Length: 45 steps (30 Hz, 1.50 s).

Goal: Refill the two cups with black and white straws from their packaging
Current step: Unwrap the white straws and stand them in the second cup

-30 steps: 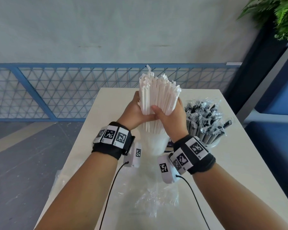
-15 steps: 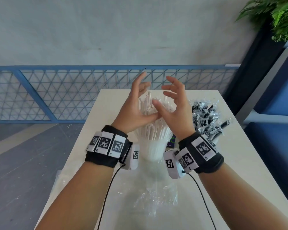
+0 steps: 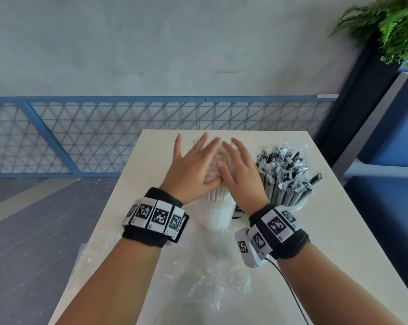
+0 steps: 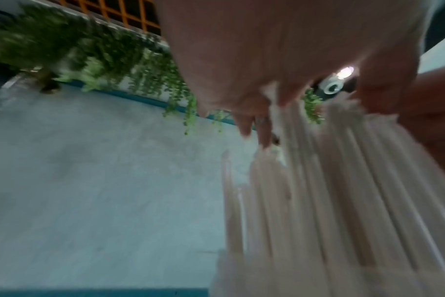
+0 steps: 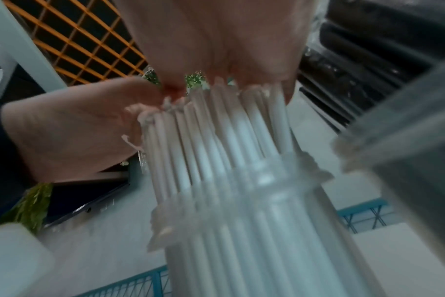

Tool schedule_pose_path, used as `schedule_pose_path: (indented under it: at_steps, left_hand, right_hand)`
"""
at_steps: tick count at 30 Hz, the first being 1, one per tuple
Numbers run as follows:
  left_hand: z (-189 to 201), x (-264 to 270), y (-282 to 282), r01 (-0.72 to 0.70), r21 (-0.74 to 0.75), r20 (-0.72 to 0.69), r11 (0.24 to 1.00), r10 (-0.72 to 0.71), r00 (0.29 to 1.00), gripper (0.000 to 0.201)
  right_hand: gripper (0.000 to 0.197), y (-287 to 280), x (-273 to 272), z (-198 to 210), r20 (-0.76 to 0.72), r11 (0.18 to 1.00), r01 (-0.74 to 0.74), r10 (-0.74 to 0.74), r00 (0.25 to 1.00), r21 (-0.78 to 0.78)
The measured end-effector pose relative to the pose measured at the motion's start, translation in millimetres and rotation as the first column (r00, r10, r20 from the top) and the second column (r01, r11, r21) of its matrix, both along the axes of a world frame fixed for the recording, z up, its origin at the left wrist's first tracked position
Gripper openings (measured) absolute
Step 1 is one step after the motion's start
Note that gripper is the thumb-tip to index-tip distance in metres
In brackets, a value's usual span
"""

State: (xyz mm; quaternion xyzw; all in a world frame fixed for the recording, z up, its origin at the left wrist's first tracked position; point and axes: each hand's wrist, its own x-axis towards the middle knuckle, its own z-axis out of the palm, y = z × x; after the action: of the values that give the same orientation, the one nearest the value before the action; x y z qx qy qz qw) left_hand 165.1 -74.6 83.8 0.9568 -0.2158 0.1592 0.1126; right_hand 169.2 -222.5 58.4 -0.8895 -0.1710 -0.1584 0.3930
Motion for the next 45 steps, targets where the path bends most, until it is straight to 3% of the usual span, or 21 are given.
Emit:
schedule_pose_path:
  at_steps: [2,4,5,8,10,14,17,21,23,27,29,32,34,37,40,43,45]
  left_hand:
    - [-3,-3,11,0.021,-0.33,-0.086,0.944,-0.052,0.995,0.111]
    - [-12,-1,20,-0.072,-0.614,-0.307,0.786,-0.154,0.939,0.135]
    - [-17,0,22,-0.135,-0.649,-0.407,0.749,-0.191,0.893,0.139]
    - [-35,12,14,-0.137,-0.594,-0.507,0.793,-0.236,0.829,0.134]
    - [-43,16,4,-0.155,-0.621,-0.489,0.769,-0.225,0.843,0.117]
    - [-39,16,-4,-0.223,-0.759,-0.424,0.611,-0.205,0.882,0.085]
    - [-26,16,-5,-0.177,-0.832,-0.338,0.526,-0.227,0.914,0.078]
    - [-10,14,-6,-0.119,-0.883,-0.239,0.455,-0.216,0.947,0.078]
    - [-5,13,-1,-0.08,-0.867,-0.198,0.492,-0.193,0.961,0.091]
    - [2,9,4,-0.029,-0.706,-0.154,0.707,-0.113,0.982,0.11]
    - [3,9,4,-0.007,-0.561,-0.149,0.828,-0.093,0.984,0.111]
    - [-3,12,2,-0.034,-0.296,-0.261,0.955,-0.047,0.964,0.105]
    - [-6,11,1,-0.044,-0.21,-0.3,0.977,-0.022,0.954,0.098]
    - [-5,8,1,-0.061,-0.264,-0.288,0.963,-0.018,0.957,0.104]
    - [-4,6,1,-0.059,-0.259,-0.352,0.964,-0.038,0.935,0.107]
    - [-6,5,2,-0.083,-0.301,-0.299,0.95,-0.011,0.954,0.115]
    - [-7,5,2,-0.067,-0.225,-0.321,0.972,-0.009,0.947,0.116]
  right_hand:
    - [0.075,-3,-6,-1,-0.012,0.981,0.049,-0.048,0.999,0.186]
    - [0.095,-6,-8,0,-0.192,0.965,0.045,0.005,0.981,0.257]
    - [0.103,-8,-8,0,-0.297,0.959,0.022,0.065,0.953,0.282]
    - [0.112,-7,-2,-2,-0.399,0.923,-0.093,0.25,0.882,0.373]
    - [0.1,-2,2,-6,-0.353,0.94,-0.111,0.228,0.907,0.324]
    - [0.051,3,8,-5,-0.222,0.943,-0.011,0.09,0.971,0.333]
    - [0.041,2,11,4,-0.087,0.923,-0.054,0.094,0.992,0.381]
    - [0.043,2,11,17,0.024,0.918,-0.082,0.079,0.997,0.388]
    - [0.052,2,8,21,0.064,0.934,-0.089,0.071,0.995,0.346]
    - [0.068,0,6,20,0.144,0.99,-0.013,-0.007,0.99,0.14]
    - [0.07,1,8,18,0.027,0.995,0.032,-0.035,0.999,0.09]
    - [0.068,1,11,15,-0.233,1.0,-0.008,0.014,0.972,0.026]
    - [0.062,0,10,13,-0.264,0.999,-0.028,0.035,0.964,0.03]
    - [0.061,0,8,14,-0.195,0.997,0.011,0.003,0.981,0.073]
    - [0.062,1,7,14,-0.245,0.997,-0.066,0.053,0.968,-0.044]
    - [0.061,1,4,12,-0.179,0.999,-0.023,0.015,0.984,-0.042]
    - [0.065,1,4,10,-0.187,0.989,-0.07,0.046,0.981,-0.128]
